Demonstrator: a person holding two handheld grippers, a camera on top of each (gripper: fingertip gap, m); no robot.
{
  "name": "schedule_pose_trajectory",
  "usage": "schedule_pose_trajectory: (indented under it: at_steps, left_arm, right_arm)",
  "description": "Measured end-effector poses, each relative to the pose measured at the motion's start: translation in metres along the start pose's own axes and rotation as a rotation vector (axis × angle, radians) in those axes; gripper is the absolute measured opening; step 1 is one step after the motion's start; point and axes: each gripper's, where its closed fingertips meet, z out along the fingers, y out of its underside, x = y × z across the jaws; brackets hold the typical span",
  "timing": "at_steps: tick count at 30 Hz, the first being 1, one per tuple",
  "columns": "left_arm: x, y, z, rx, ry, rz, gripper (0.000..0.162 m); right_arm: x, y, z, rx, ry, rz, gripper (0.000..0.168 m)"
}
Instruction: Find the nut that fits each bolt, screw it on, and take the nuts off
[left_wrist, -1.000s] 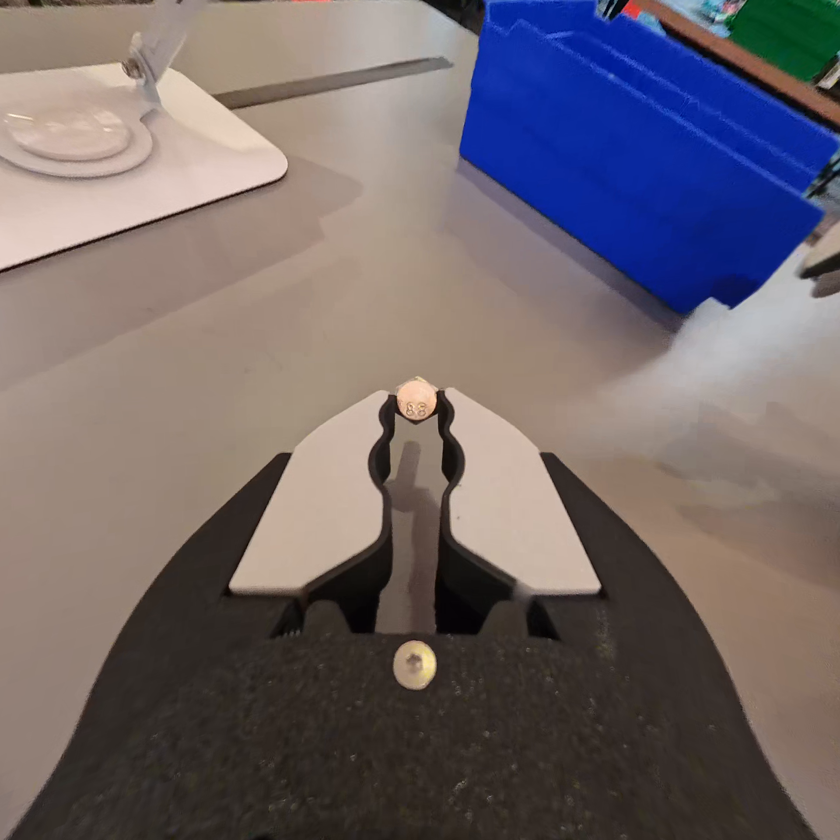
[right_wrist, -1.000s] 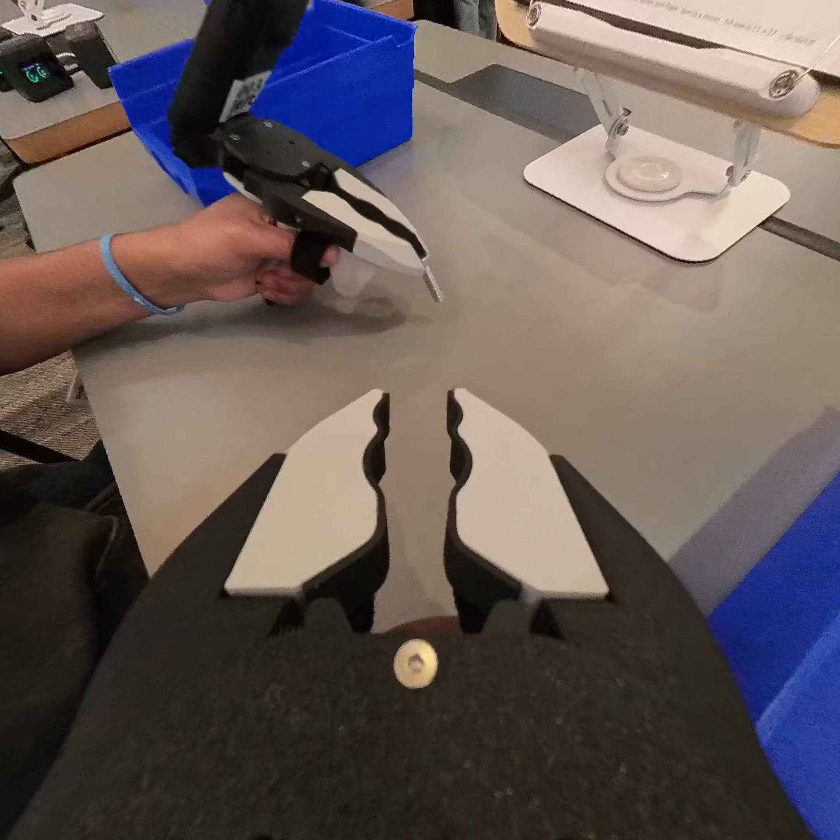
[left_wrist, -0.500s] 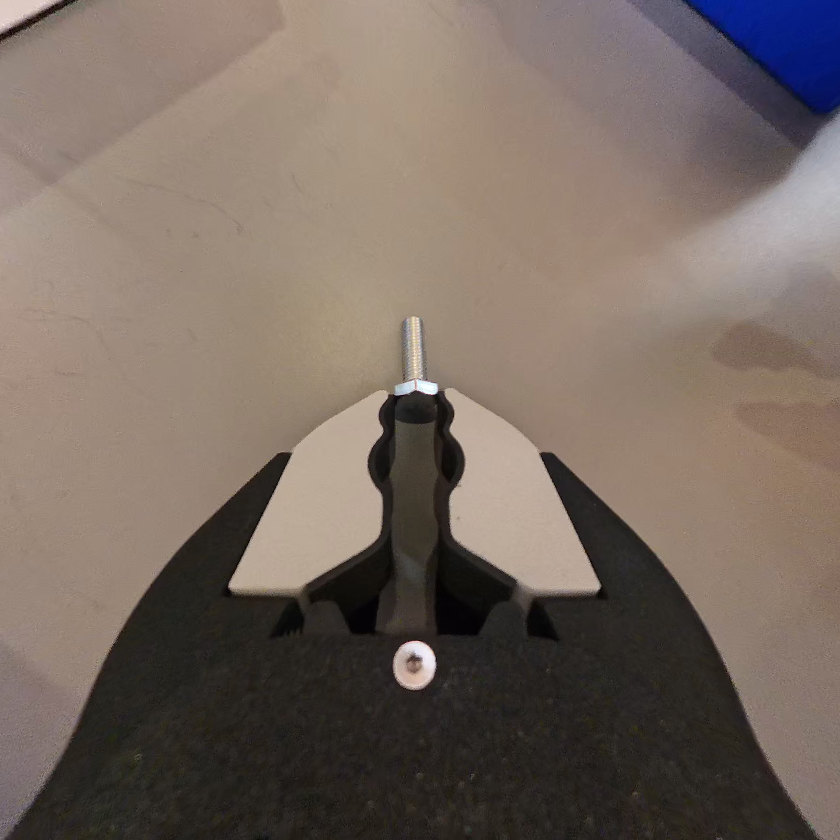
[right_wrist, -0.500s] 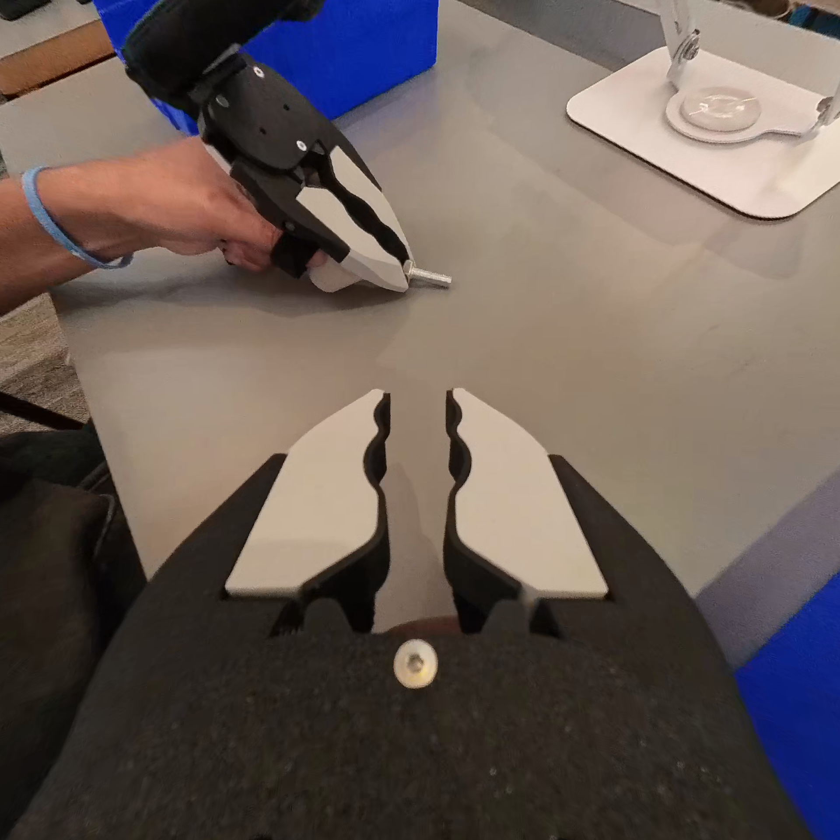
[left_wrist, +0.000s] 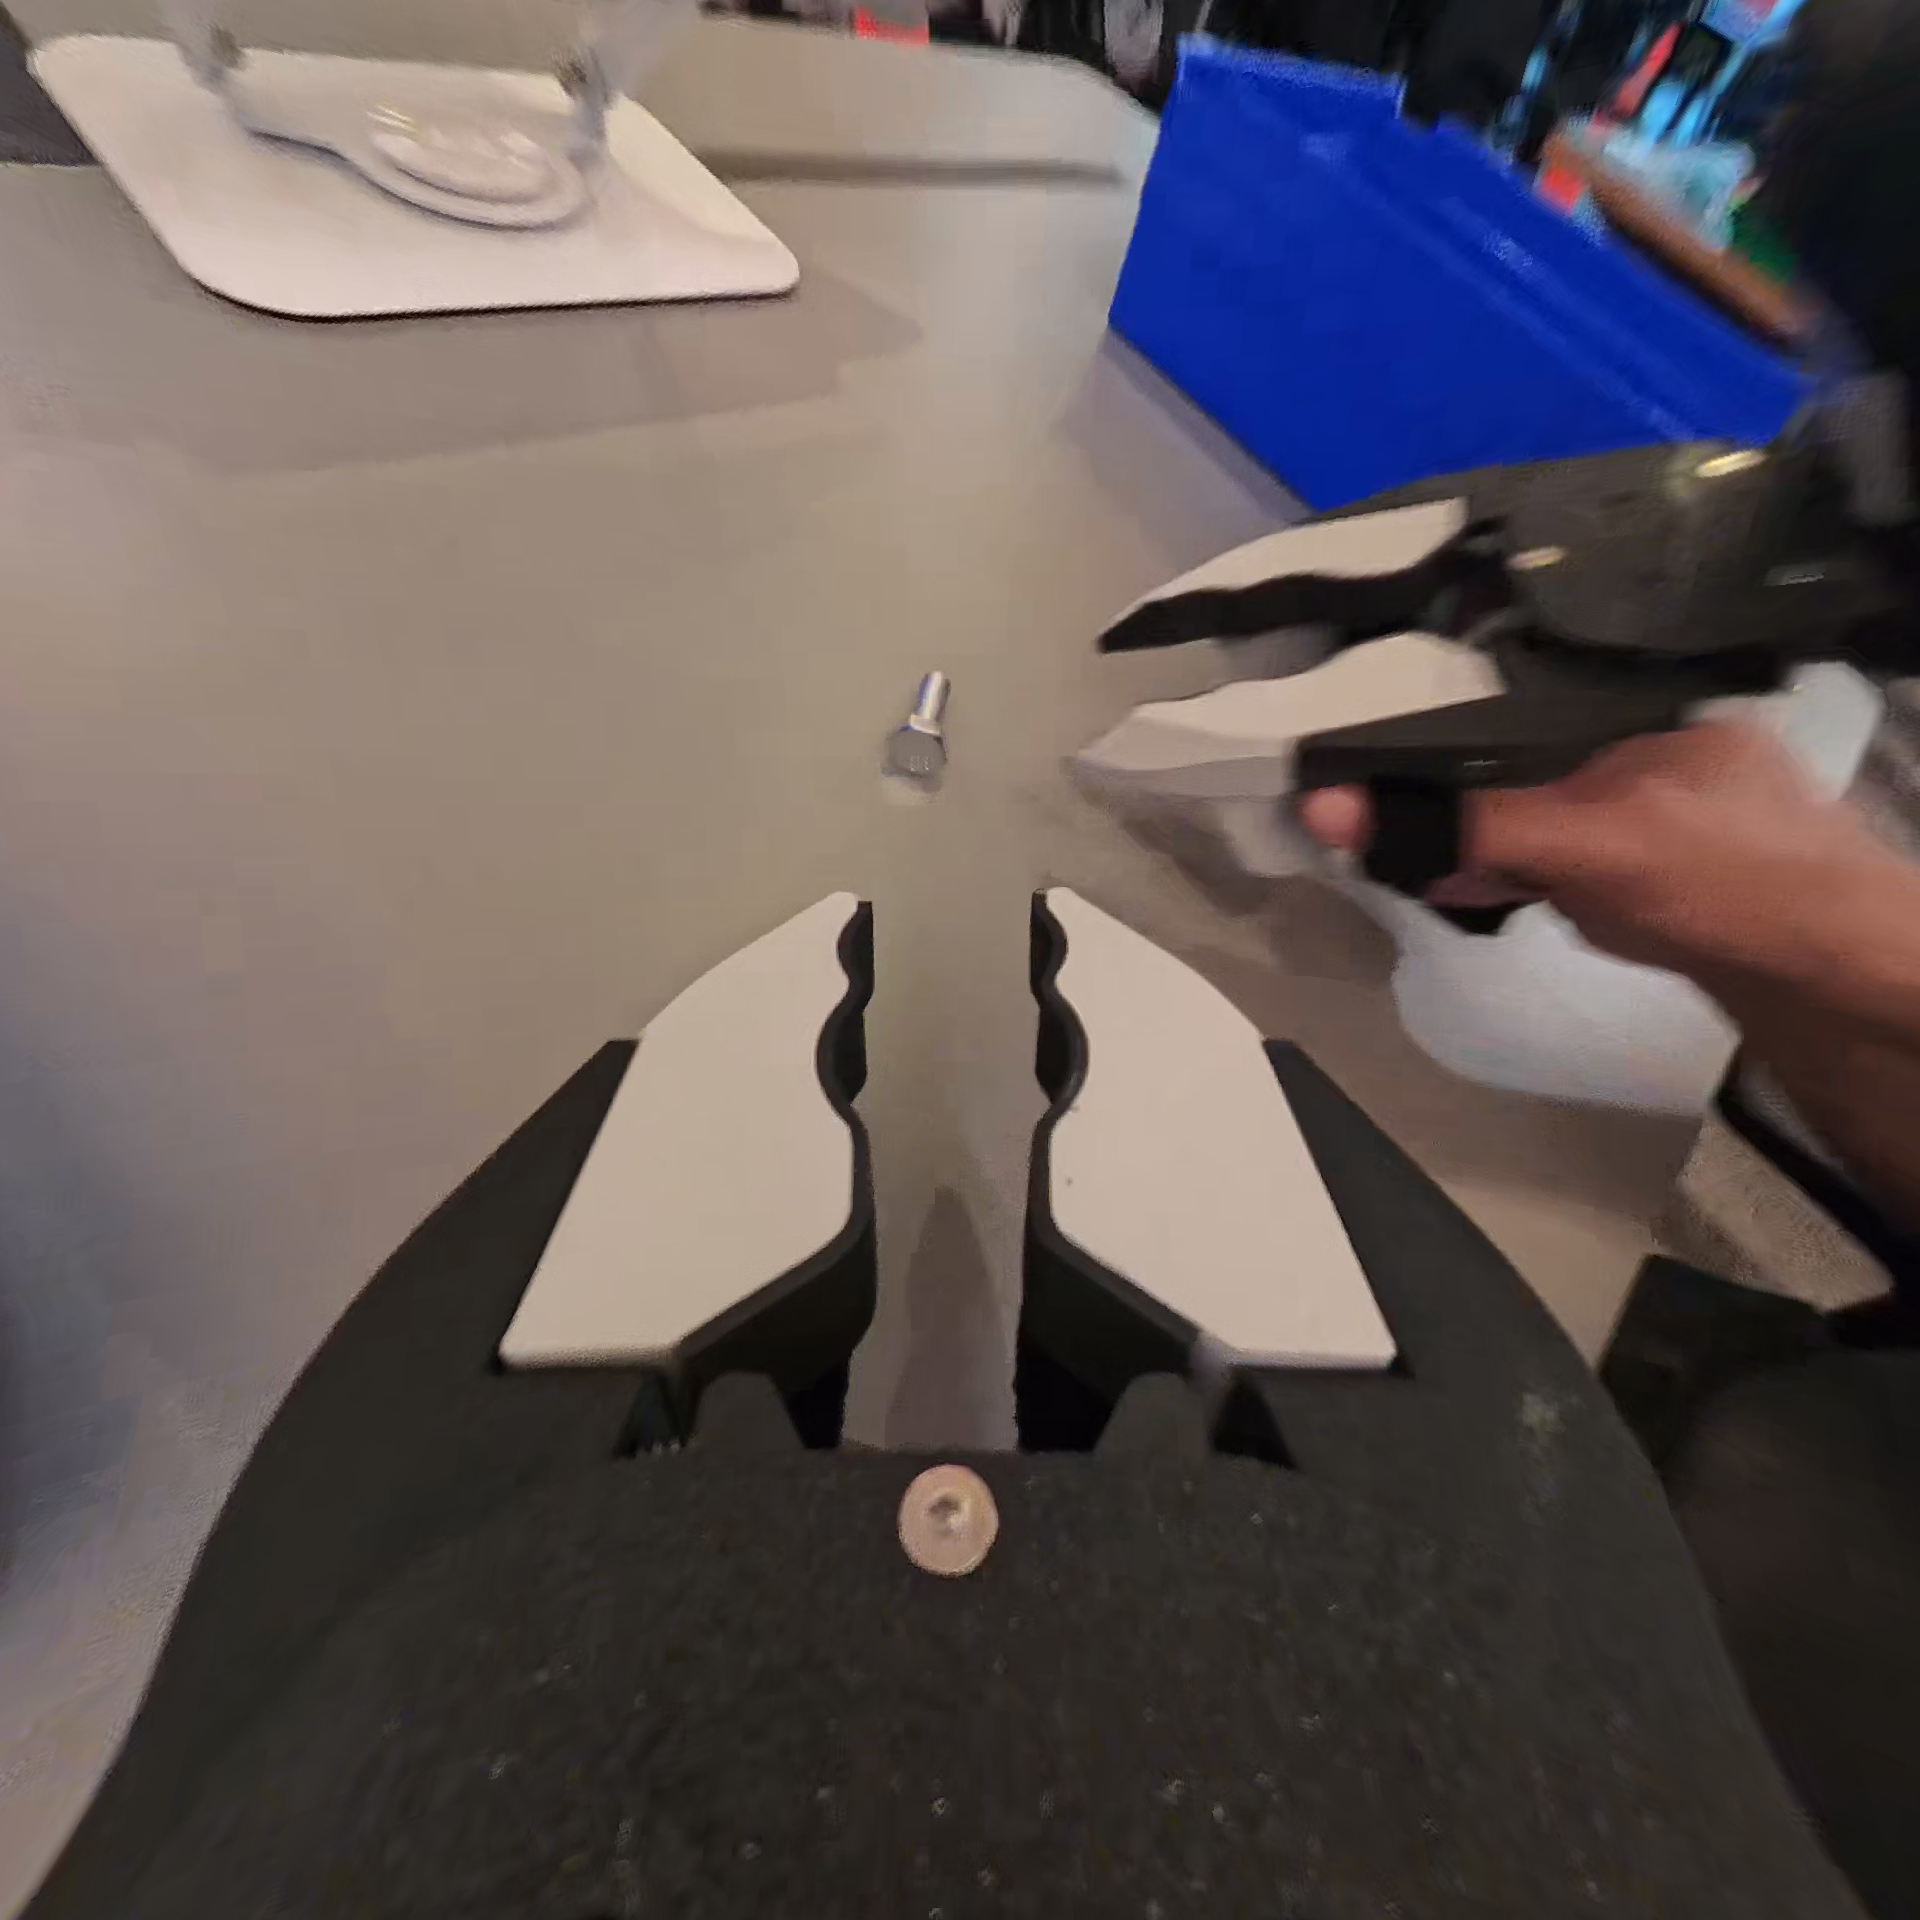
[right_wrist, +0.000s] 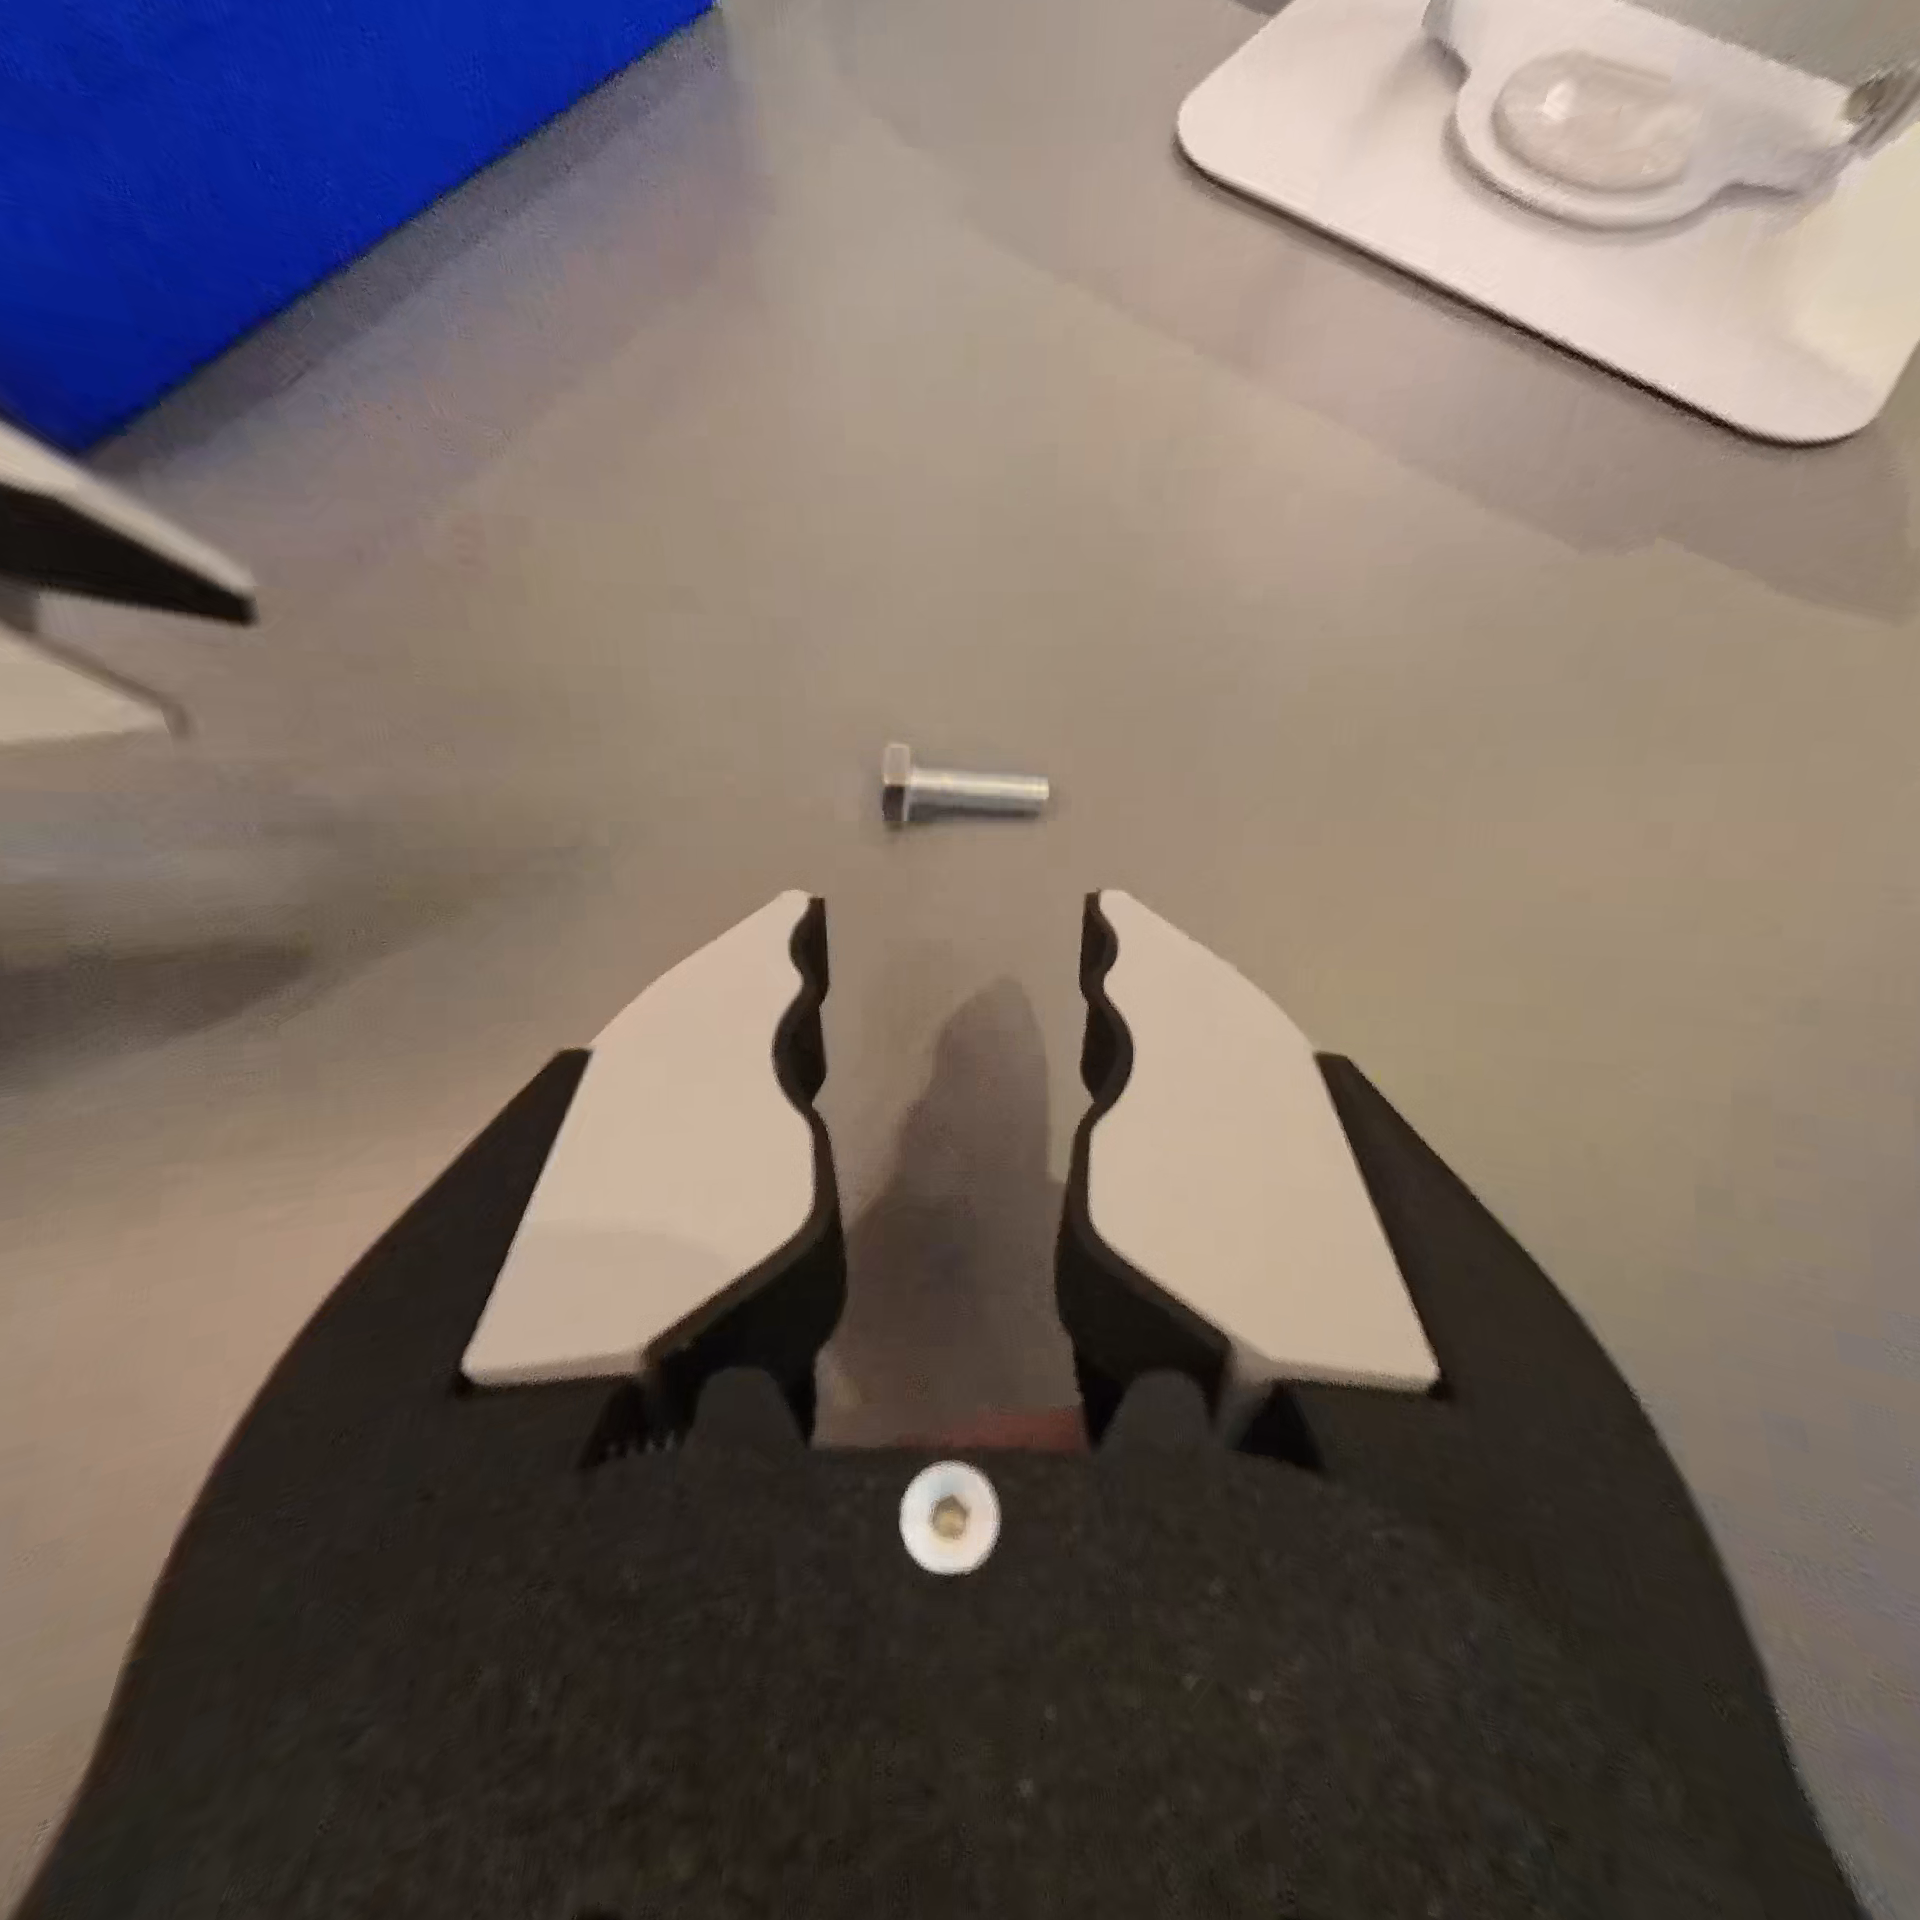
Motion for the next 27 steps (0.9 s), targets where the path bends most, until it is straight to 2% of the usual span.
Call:
schedule_pose_trajectory:
  at_steps: [5, 7, 8, 9, 10, 13, 16, 20, 22, 24, 26, 27]
  left_arm:
    - [0.014, 0.018, -0.038, 0.065, -0.012, 0.025, 0.026]
    - [0.019, 0.019, -0.043, 0.083, -0.015, 0.071, 0.025]
    - [0.021, 0.019, -0.044, 0.092, -0.01, 0.086, 0.024]
    - [0.023, 0.019, -0.044, 0.096, 0.004, 0.089, 0.023]
    - [0.025, 0.02, -0.043, 0.096, 0.024, 0.082, 0.023]
    - [0.029, 0.02, -0.041, 0.105, 0.069, 0.052, 0.023]
    - [0.027, 0.021, -0.04, 0.104, 0.064, 0.064, 0.023]
    - [0.022, 0.021, -0.039, 0.101, 0.047, 0.074, 0.021]
    - [0.021, 0.02, -0.039, 0.109, 0.053, 0.061, 0.021]
    - [0.021, 0.018, -0.039, 0.11, 0.059, 0.046, 0.021]
    - [0.023, 0.017, -0.037, 0.111, 0.07, 0.042, 0.021]
    - [0.024, 0.016, -0.036, 0.109, 0.071, 0.045, 0.021]
  right_arm:
    - [0.006, -0.009, 0.034, -0.036, 0.084, 0.064, 0.054]
    - [0.004, -0.008, 0.043, -0.076, 0.046, 0.093, 0.055]
    - [0.001, -0.003, 0.048, -0.122, 0.025, 0.098, 0.054]
    - [0.003, -0.002, 0.05, -0.141, 0.04, 0.085, 0.042]
    - [0.004, -0.001, 0.05, -0.153, 0.053, 0.073, 0.039]
    - [0.003, -0.005, 0.043, -0.125, 0.022, 0.055, 0.039]
    - [0.01, -0.028, 0.007, -0.006, 0.026, -0.05, 0.039]
    - [0.054, -0.073, -0.087, 0.185, 0.159, -0.218, 0.039]
    - [0.112, -0.088, -0.143, 0.227, 0.345, -0.24, 0.04]
    - [0.179, -0.089, -0.186, 0.21, 0.476, -0.202, 0.039]
    - [0.253, -0.07, -0.202, 0.15, 0.555, -0.093, 0.039]
    - [0.286, -0.049, -0.194, 0.061, 0.544, -0.025, 0.039]
